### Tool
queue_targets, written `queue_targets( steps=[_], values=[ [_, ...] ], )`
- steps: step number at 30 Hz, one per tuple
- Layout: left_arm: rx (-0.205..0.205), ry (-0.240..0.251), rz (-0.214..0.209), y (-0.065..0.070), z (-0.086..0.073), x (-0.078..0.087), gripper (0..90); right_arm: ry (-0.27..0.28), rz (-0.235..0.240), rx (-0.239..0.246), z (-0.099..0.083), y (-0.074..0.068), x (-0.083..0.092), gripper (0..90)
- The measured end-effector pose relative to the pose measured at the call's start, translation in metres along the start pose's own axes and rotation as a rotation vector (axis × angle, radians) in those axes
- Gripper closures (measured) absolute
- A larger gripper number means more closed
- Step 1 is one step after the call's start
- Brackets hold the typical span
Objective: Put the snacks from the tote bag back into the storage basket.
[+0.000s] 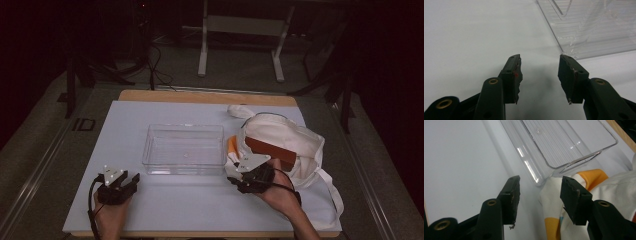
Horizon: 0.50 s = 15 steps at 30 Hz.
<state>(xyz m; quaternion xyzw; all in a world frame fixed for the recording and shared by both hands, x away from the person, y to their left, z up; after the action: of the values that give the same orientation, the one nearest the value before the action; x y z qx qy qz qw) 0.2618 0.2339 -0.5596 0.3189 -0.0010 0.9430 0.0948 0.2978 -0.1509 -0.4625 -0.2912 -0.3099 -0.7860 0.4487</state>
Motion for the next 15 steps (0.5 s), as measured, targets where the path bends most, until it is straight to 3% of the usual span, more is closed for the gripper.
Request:
queue_targets(
  steps=[15],
  values=[
    [0.003,0.003,-0.002,0.0,0.0001,0.0,53.5,-0.011,-0.011,-0.003,-0.004,0.0099,0.0083,49.6]
  ],
)
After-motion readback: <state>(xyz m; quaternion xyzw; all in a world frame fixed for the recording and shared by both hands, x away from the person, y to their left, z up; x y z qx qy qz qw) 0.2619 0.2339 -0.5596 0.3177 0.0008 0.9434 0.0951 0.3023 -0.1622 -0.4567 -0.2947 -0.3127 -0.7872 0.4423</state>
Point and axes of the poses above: each handheld gripper's, and its own axes: x roughly backward along the jaws, z roughly out of its top, y roughly to its right, the point moved 3 cm from there along -x, roughly forward along the jaws
